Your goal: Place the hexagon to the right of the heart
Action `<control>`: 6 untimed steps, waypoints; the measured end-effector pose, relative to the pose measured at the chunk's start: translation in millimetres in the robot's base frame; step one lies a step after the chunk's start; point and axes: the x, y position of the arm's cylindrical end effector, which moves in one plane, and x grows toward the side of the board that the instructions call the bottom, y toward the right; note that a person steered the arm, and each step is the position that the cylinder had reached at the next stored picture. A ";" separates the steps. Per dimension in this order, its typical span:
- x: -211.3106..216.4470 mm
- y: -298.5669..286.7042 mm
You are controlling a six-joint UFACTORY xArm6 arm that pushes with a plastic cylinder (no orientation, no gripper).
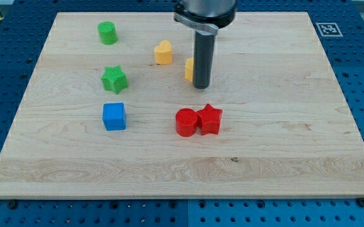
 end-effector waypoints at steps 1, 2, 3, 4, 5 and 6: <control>-14.3 -11.8; -17.6 -39.6; -33.7 -51.1; -33.8 -51.1; -21.0 -30.7; -15.3 -19.0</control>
